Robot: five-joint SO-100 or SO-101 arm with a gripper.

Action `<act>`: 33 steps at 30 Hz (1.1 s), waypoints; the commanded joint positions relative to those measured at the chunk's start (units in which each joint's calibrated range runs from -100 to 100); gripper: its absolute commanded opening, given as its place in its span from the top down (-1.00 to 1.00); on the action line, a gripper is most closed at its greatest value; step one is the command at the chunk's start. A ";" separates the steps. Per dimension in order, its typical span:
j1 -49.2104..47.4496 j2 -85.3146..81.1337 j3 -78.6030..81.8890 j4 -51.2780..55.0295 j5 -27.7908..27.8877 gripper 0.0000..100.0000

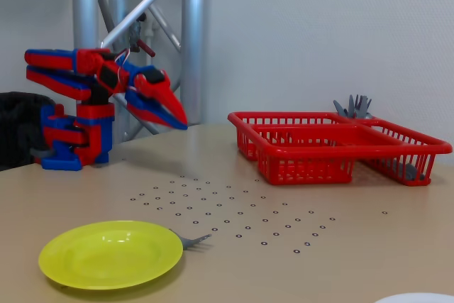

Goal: Push the fork on the left side of the plate

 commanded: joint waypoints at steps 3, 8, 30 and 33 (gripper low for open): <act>1.47 -5.49 3.43 -1.70 1.03 1.00; 1.62 -9.21 6.87 0.56 1.07 1.00; 2.33 -12.93 6.96 25.10 2.78 1.00; 2.69 -12.93 6.96 25.75 2.83 1.00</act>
